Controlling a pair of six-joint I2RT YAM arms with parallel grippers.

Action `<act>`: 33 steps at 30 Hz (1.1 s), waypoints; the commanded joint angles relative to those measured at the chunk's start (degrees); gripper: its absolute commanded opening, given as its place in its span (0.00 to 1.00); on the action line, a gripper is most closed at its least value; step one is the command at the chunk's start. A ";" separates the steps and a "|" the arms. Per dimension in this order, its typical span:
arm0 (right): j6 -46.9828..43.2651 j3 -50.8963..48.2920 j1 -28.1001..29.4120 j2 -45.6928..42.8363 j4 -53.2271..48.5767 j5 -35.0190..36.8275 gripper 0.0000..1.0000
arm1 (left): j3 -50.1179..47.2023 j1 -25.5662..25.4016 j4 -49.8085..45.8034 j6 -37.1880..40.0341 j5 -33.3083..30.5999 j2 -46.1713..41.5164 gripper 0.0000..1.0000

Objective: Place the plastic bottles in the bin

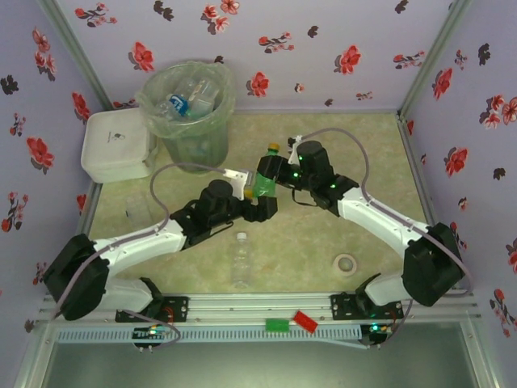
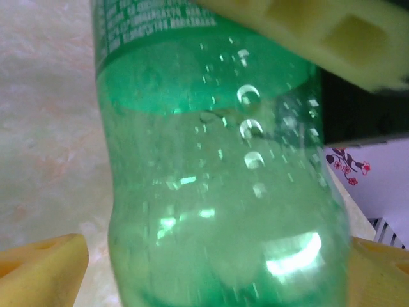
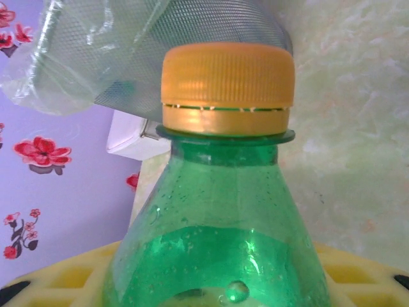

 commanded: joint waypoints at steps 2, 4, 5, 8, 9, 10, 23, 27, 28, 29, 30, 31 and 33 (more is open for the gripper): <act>1.16 -1.43 0.07 -2.49 1.61 -1.47 0.52 | 3.62 -0.33 2.63 2.07 1.35 3.12 0.90; 1.35 -1.88 0.09 -2.94 1.63 -1.34 0.52 | 4.53 -0.32 2.41 2.41 1.49 4.00 0.85; 1.39 -2.17 0.09 -3.21 1.62 -1.23 0.52 | 4.75 -0.32 2.30 2.48 1.43 4.19 0.83; 1.65 -2.53 0.09 -3.67 1.38 -0.86 0.52 | 4.94 -0.26 1.98 2.83 0.30 4.24 0.78; 1.70 -2.53 0.09 -3.70 1.21 -1.00 0.52 | 5.02 -0.24 1.97 3.03 -0.19 4.11 0.77; 1.84 -2.52 0.09 -3.72 1.04 -1.18 0.52 | 4.85 -0.24 1.98 3.16 -0.70 4.02 0.76; 1.95 -0.04 0.16 -2.45 -0.93 -1.41 0.66 | 5.06 0.16 1.54 3.57 -1.94 2.60 0.53; -1.33 4.61 -0.41 -2.66 -5.79 0.82 0.81 | 4.33 0.67 0.02 3.63 -2.19 1.22 0.52; -2.07 5.53 -0.67 -2.93 -6.98 1.76 0.84 | 4.20 0.94 -0.49 3.55 -2.32 0.82 0.52; -2.40 6.19 -0.98 -3.28 -7.71 2.38 0.85 | 4.00 1.19 -0.95 3.35 -2.46 0.41 0.52; -2.69 6.83 -1.53 -3.71 -8.29 2.79 0.86 | 3.77 1.49 -1.47 3.03 -2.68 -0.11 0.52; -2.82 7.25 -2.20 -4.24 -8.65 2.81 0.87 | 3.50 1.76 -1.96 2.76 -3.27 -0.83 0.52; -3.00 7.79 -3.73 -5.20 -9.47 3.13 0.89 | 3.02 2.21 -3.04 2.97 -4.58 -2.69 0.51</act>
